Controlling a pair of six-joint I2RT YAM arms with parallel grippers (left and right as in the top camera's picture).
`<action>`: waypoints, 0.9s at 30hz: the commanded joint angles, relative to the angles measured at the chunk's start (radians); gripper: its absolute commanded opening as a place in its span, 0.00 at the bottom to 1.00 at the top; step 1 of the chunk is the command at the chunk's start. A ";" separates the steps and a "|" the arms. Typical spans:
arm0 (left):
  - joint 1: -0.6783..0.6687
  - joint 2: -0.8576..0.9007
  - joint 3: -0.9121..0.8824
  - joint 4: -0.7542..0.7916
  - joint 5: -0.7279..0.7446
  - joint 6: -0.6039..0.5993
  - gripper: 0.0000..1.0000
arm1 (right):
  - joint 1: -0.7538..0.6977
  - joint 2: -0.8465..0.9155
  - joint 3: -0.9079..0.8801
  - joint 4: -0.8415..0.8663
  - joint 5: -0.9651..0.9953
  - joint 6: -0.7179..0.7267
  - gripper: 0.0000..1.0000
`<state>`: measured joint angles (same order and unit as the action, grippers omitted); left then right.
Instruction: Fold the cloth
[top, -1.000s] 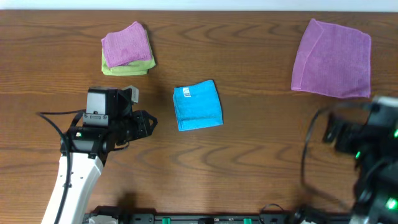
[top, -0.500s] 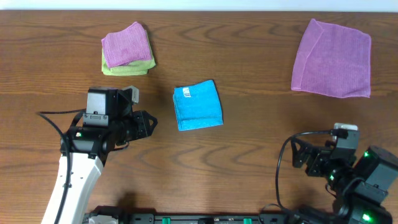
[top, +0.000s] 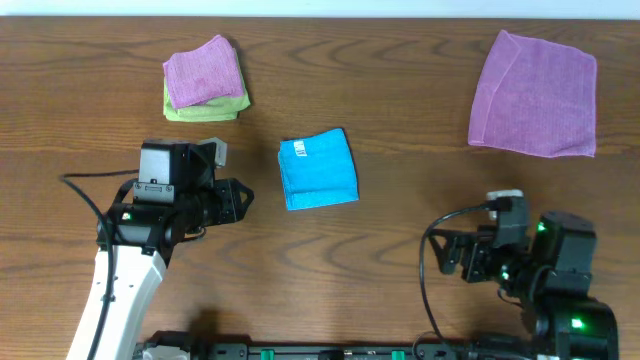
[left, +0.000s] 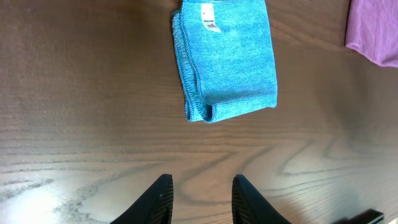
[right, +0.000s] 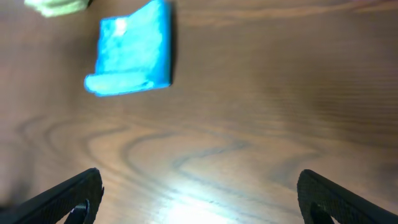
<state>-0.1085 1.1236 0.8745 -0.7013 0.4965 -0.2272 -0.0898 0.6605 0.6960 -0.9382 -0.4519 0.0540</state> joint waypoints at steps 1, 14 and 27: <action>-0.004 -0.005 0.000 0.002 -0.009 0.049 0.33 | 0.034 0.019 -0.006 -0.001 0.000 0.020 0.99; -0.004 -0.006 0.000 0.014 -0.010 0.100 0.34 | 0.033 0.024 -0.006 -0.001 0.000 0.020 0.99; -0.004 -0.006 0.000 0.010 -0.010 0.100 0.35 | 0.033 -0.088 -0.088 0.141 0.000 0.020 0.99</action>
<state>-0.1085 1.1236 0.8745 -0.6918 0.4931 -0.1513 -0.0666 0.6422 0.6662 -0.8585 -0.4507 0.0624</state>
